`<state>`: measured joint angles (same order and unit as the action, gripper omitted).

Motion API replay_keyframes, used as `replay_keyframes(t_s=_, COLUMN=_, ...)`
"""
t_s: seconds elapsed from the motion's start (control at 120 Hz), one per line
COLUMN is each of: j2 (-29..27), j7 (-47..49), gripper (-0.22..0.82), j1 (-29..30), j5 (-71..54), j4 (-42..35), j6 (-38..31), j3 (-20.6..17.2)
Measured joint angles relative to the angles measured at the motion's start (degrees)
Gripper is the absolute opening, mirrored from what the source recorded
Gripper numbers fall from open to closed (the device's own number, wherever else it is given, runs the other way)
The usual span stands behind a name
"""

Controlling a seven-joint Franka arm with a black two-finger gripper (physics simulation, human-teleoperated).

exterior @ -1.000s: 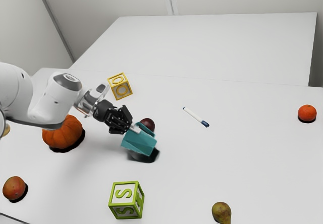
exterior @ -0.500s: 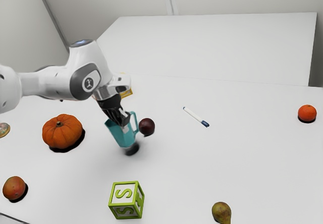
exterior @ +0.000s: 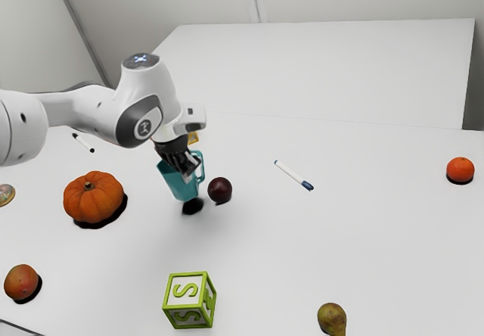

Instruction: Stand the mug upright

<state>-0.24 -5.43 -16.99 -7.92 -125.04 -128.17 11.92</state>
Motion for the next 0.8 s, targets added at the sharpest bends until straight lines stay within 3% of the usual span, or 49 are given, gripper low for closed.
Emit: replay_keyframes(t_s=0.8, j2=5.58, j7=7.03, gripper=-0.18, j1=1.37, j5=2.1, j4=3.36, j6=-1.96, j3=0.33)
